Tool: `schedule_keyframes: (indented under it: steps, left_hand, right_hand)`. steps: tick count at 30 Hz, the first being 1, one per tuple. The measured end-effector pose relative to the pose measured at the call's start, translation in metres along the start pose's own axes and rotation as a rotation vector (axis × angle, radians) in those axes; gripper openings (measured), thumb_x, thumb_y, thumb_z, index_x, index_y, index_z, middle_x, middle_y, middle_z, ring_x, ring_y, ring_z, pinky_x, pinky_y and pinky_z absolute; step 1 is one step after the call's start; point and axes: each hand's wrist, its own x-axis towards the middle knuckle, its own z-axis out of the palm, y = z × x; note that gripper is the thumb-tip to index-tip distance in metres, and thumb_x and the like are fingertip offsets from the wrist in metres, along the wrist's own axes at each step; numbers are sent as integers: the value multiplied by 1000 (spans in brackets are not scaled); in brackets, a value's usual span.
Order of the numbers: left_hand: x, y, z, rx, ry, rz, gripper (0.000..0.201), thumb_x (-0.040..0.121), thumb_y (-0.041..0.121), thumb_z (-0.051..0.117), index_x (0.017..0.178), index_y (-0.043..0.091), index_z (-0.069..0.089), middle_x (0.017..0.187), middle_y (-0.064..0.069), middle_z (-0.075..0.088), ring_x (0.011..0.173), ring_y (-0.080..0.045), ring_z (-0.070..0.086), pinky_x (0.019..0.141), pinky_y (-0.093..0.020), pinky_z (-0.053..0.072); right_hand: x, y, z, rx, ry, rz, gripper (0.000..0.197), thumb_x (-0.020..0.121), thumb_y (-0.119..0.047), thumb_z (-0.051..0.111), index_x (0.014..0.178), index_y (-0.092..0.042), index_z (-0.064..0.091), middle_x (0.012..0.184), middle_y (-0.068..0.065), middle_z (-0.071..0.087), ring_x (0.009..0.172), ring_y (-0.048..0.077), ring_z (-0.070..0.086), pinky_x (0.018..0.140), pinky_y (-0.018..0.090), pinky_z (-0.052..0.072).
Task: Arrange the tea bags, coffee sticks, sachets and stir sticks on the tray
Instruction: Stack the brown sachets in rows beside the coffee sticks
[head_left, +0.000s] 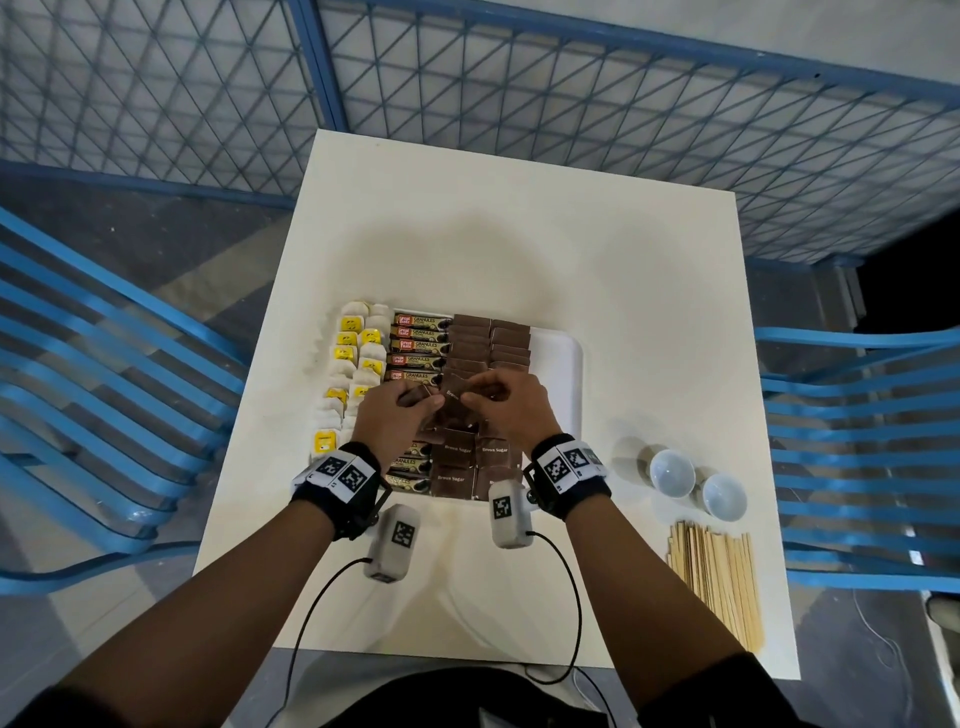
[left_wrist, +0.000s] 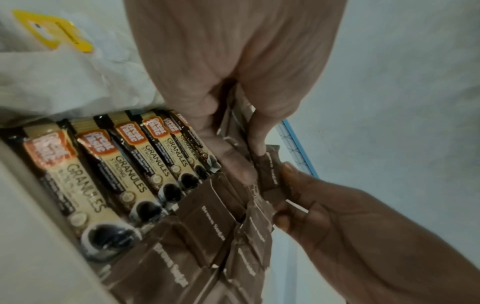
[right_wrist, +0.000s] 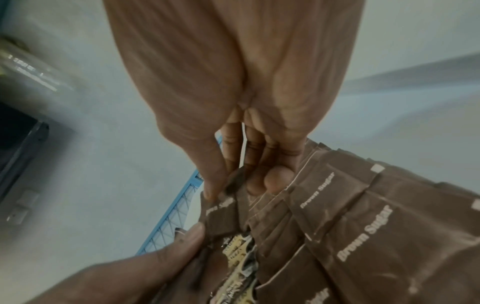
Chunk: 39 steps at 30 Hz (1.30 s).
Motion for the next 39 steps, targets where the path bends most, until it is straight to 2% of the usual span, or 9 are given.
schedule_keyframes:
  steps: [4, 7, 9, 11, 16, 22, 25, 31, 39]
  left_hand:
    - [4, -2, 1, 52, 21, -21, 6, 92, 1, 71, 87, 3, 68, 89, -16, 70, 69, -23, 73, 64, -42, 65]
    - [6, -3, 1, 299, 29, 39, 8, 93, 10, 72, 98, 4, 70, 88, -7, 69, 64, -14, 68, 49, -24, 55]
    - [10, -6, -1, 526, 49, 120, 10, 92, 19, 74, 90, 9, 73, 80, 0, 65, 69, -15, 61, 60, -23, 43]
    - [12, -9, -2, 634, 66, 151, 15, 90, 23, 74, 86, 9, 73, 79, 1, 66, 77, -19, 58, 68, -25, 36]
    - [17, -14, 2, 693, 46, 102, 14, 87, 24, 74, 87, 9, 75, 86, -6, 71, 83, -27, 63, 75, -33, 50]
    - [19, -17, 2, 687, 21, 42, 14, 84, 24, 75, 85, 11, 75, 84, -6, 74, 81, -29, 68, 78, -41, 59]
    - [20, -17, 1, 683, 24, 55, 14, 85, 23, 76, 90, 10, 75, 90, -7, 75, 85, -28, 68, 81, -41, 59]
    - [20, -18, 1, 671, 39, 75, 22, 86, 29, 79, 93, 8, 75, 94, -8, 74, 88, -27, 67, 86, -41, 57]
    - [15, -14, 0, 674, 42, 102, 25, 87, 33, 76, 77, 11, 69, 78, -2, 68, 79, -24, 65, 74, -32, 50]
  right_hand:
    - [3, 4, 3, -58, 27, 26, 13, 84, -18, 79, 96, -23, 77, 80, -14, 70, 74, 1, 65, 76, 22, 56]
    - [6, 4, 5, -132, 52, 18, 9, 86, -18, 76, 94, -23, 79, 80, -13, 71, 72, -3, 60, 73, 11, 48]
    - [7, 4, 6, -185, 43, 19, 9, 86, -18, 77, 94, -21, 80, 86, -9, 73, 77, -2, 60, 70, 4, 40]
    - [8, 5, 9, -224, 39, 33, 8, 86, -20, 77, 93, -21, 80, 89, -6, 75, 82, 4, 63, 70, 6, 39]
    - [10, 8, 14, -310, 49, 48, 10, 87, -23, 76, 96, -21, 80, 91, -5, 74, 83, 6, 63, 66, 6, 36]
    - [10, 10, 19, -326, 46, 23, 12, 84, -20, 80, 96, -18, 77, 87, -3, 72, 80, 10, 64, 73, 18, 51]
    - [10, 13, 20, -333, 63, 10, 17, 81, -21, 81, 97, -19, 75, 88, -3, 68, 81, 10, 62, 76, 23, 54]
    - [6, 18, 8, -266, 136, -9, 10, 87, -19, 74, 96, -21, 73, 88, -5, 67, 78, 5, 61, 74, 17, 50]
    - [2, 25, 12, -355, 38, -10, 25, 79, -22, 82, 100, -25, 69, 91, -6, 62, 86, 13, 59, 80, 32, 56]
